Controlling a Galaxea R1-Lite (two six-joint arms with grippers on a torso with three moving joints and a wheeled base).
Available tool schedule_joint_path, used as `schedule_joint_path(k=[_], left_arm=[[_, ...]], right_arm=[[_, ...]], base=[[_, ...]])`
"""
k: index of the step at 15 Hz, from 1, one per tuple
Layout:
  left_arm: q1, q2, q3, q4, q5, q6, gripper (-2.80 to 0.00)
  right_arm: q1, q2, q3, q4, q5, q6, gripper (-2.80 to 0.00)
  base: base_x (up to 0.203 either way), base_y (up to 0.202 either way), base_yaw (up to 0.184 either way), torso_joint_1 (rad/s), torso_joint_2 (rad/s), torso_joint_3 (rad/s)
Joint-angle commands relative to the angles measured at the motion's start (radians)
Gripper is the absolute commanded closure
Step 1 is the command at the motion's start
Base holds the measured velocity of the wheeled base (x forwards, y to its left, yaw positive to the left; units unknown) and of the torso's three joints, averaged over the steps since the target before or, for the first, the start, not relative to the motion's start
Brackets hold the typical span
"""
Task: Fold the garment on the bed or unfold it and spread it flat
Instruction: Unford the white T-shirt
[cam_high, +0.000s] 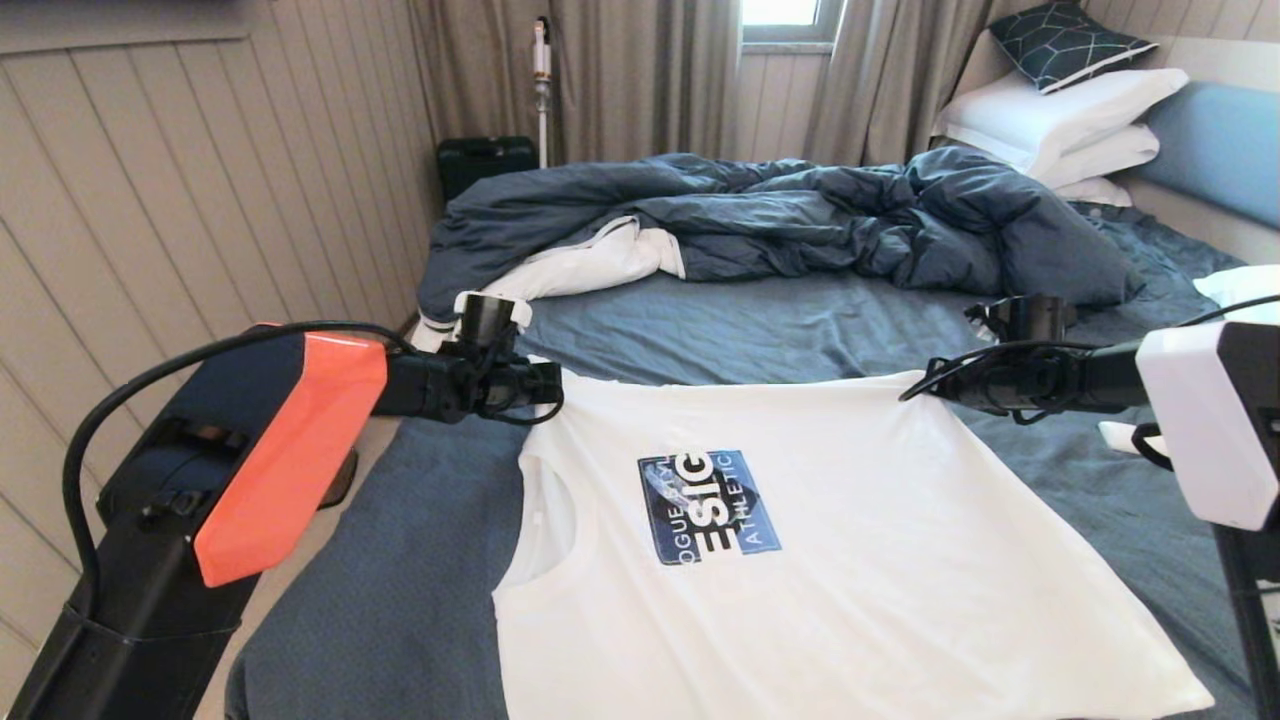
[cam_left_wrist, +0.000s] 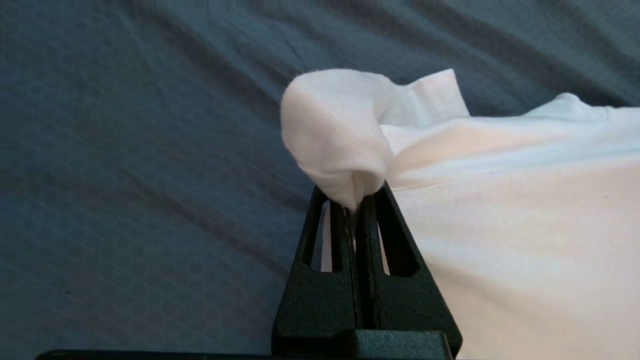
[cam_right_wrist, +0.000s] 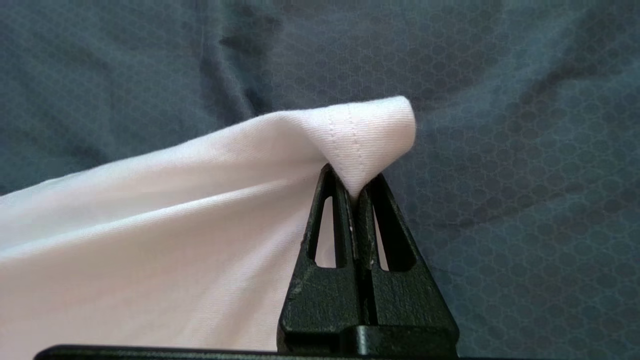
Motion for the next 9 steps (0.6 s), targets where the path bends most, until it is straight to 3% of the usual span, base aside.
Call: schedule_joint_path(k=[1,9], left_arm=[[0.006,-0.006,-0.006,-0.009,0.001,0.011,0.00],[0.053,-0.022,-0.011,-0.022,-0.023,0.056,0.00]], right_arm=[[0.002,-0.004,0.000,-0.017,-0.002,0.001,0.00],[0.006,-0.011,0.000,-0.084,-0.055,-0.001,0.00]], base=[[0.000,0.000,0.000,0.000,0.00,0.000],[0.000,0.000,0.000,0.000,0.00,0.000]])
